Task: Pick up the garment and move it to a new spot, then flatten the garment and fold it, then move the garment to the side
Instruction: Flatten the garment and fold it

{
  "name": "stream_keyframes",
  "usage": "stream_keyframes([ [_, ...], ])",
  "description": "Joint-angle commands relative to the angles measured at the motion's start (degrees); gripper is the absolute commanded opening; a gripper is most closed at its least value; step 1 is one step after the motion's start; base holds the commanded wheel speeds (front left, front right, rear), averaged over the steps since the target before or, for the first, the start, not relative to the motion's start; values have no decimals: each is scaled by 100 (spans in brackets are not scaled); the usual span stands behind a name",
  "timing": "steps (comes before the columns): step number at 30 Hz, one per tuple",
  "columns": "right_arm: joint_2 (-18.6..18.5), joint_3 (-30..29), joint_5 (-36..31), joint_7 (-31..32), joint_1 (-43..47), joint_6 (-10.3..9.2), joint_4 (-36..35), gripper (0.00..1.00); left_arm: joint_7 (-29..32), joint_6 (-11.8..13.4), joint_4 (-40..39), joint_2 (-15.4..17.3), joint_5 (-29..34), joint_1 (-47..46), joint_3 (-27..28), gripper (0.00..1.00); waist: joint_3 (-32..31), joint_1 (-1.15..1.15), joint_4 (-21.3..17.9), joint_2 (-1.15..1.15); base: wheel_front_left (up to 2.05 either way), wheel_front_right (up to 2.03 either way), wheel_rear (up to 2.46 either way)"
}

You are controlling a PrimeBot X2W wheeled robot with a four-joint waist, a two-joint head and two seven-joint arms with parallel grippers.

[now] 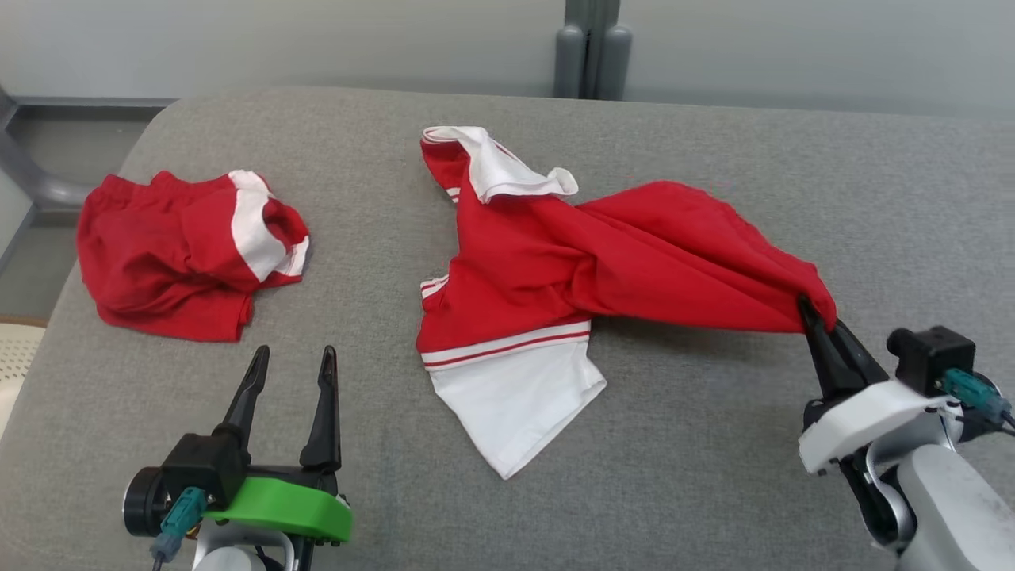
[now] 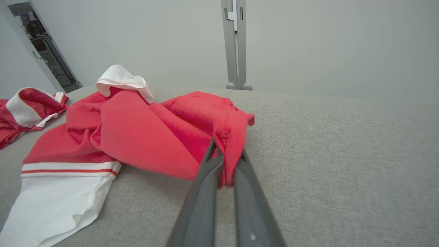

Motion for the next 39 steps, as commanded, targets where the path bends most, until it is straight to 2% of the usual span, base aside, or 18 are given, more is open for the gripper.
stream_keyframes([
  [1, -39, -106, -46, -16, 294, -4, -166, 0, 3, -15, 4, 8, 8, 77, 9, 100, -192, 0, -309, 0, 0, 0, 0],
  [7, 104, -748, -94, 330, 1347, -4, -1305, 0, 3, -15, -21, 9, 5, 120, 67, 100, -140, 0, -546, 0, 0, 0, 0],
  [14, 514, -1580, -314, 1004, 2277, -4, -2895, 0, 3, -15, -84, 8, 59, 92, 193, 100, 22, 0, -800, 0, 0, 0, 0],
  [20, 640, -1738, -457, 1278, 2313, -4, -3347, 0, 3, -15, -66, 7, 68, -106, 133, 100, 144, 0, -760, 0, 0, 0, 0],
  [25, 557, -1607, -628, 1191, 1792, -3, -3146, 0, 3, -15, -36, 6, 4, -166, 68, 100, 184, 0, -602, 0, 0, 0, 0],
  [30, 400, -1381, -755, 1073, 928, -3, -2579, 0, 3, -15, -18, 6, -4, -205, 61, 100, 226, 0, -351, 0, 0, 0, 0],
  [39, 86, -996, -854, 905, -841, -4, -620, 0, 3, -15, 36, 5, -137, -382, -117, 100, 498, 0, 226, 0, 0, 0, 0],
])
